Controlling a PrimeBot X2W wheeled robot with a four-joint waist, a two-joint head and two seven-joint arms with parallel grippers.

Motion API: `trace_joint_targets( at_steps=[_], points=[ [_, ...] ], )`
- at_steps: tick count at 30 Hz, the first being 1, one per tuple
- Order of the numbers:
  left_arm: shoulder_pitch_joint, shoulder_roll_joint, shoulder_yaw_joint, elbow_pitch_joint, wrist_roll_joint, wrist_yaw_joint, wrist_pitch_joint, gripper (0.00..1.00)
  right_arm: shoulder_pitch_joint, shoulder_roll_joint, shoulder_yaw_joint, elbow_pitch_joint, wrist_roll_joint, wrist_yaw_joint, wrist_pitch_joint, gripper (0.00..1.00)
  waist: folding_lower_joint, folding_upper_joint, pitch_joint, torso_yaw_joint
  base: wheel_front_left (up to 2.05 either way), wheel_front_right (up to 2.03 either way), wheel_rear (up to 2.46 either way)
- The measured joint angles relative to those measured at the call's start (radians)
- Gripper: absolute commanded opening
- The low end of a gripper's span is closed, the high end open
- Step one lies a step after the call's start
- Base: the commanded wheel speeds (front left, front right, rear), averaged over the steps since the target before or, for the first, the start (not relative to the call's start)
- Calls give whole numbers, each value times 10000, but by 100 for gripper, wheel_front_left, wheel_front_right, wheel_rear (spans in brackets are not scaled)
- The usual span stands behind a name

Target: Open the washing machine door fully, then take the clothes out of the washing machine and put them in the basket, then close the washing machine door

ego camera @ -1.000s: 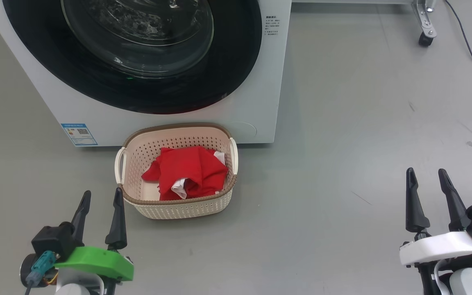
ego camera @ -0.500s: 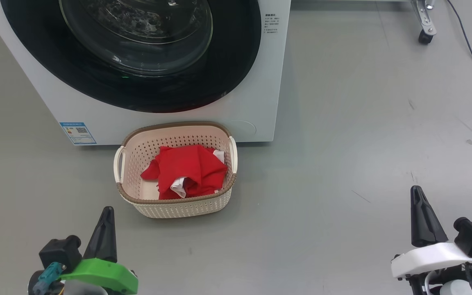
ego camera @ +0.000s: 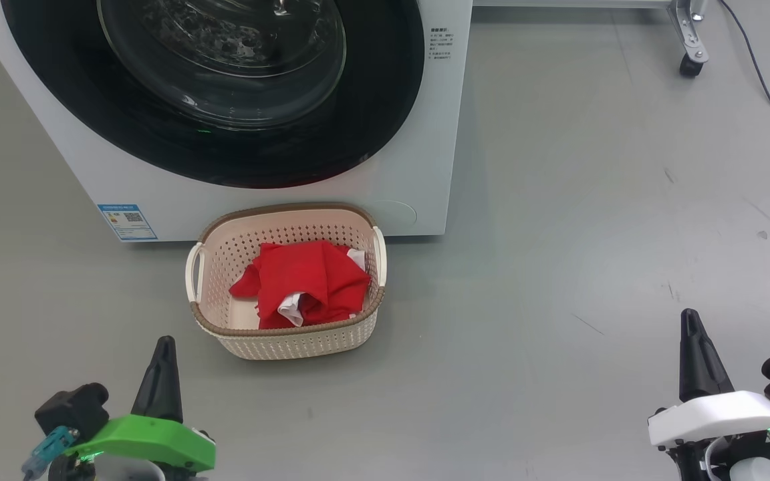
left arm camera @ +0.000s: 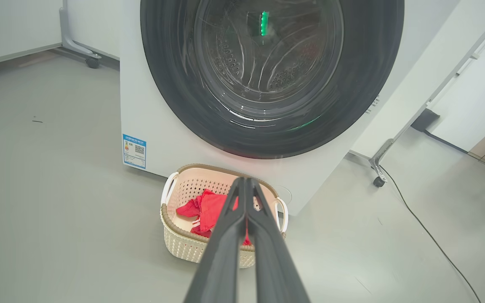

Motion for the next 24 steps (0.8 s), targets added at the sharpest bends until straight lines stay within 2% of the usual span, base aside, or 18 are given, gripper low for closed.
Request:
trace_joint_targets(
  at_steps=[24],
  points=[
    [-1, 17, 422, -182, -2790, 0, 888, 0, -197, 205, -518, 324, 2863, 194, 863, 0, 0, 0, -150, -33, 0, 0, 0]
  ],
)
